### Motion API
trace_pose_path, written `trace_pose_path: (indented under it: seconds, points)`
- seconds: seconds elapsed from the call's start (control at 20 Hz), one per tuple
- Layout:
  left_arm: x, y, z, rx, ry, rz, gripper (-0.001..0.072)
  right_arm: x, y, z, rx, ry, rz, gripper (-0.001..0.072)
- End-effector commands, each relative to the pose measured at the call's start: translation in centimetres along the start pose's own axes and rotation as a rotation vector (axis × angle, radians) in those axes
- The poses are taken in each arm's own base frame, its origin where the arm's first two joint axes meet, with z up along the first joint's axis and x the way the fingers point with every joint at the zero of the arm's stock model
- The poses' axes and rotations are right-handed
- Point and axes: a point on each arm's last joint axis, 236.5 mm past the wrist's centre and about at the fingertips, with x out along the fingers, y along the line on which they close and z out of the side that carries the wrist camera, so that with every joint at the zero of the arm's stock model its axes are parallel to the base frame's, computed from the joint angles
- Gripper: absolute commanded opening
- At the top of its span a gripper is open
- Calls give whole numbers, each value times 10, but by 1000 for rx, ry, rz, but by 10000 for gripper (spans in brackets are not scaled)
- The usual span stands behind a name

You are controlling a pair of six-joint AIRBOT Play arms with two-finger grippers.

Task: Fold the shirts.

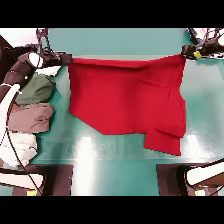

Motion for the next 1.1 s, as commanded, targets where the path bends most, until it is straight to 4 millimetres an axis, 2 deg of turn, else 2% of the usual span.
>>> trace_pose_path:
  seconds: [0.0, 0.1, 0.2, 0.4, 0.6, 0.7, 0.75, 0.8, 0.85, 0.9, 1.0, 1.05]
  points:
    - [18, 7, -24, 22, 57, 8, 23, 18, -11, -12, 12, 11, -18, 16]
    - [21, 5, -48, 83, 149, -10, 24, 28, -23, -43, -7, 104, -59, 15]
    - [17, 2, -71, 153, 243, -37, 24, 34, -25, -70, -41, 190, -75, 15]
    - [1, -1, -116, 218, 439, -82, 24, 26, -33, -112, -37, 279, -95, 16]
    - [-3, 1, -125, 230, 482, -80, 23, 18, -43, -148, 6, 329, -100, 19]
    - [-4, 1, -125, 196, 487, -71, 25, 22, -38, -161, 30, 347, -78, 22]
    - [-5, 2, -128, 185, 498, -68, 30, 24, -34, -167, 47, 359, -61, 46]
    - [-6, 1, -130, 168, 508, -66, 212, 25, -32, -170, 54, 365, -54, 194]
    - [-8, 2, -132, 145, 522, -60, 424, 24, -29, -170, 65, 369, -40, 317]
    - [-10, 3, -137, 138, 545, -54, 504, 21, -28, -169, 66, 380, -38, 321]
    - [-27, 11, -151, 163, 647, -39, 500, 2, -27, -168, 63, 420, -34, 321]
    - [-42, 16, -159, 142, 717, -37, 499, -12, -28, -169, 58, 435, -27, 320]
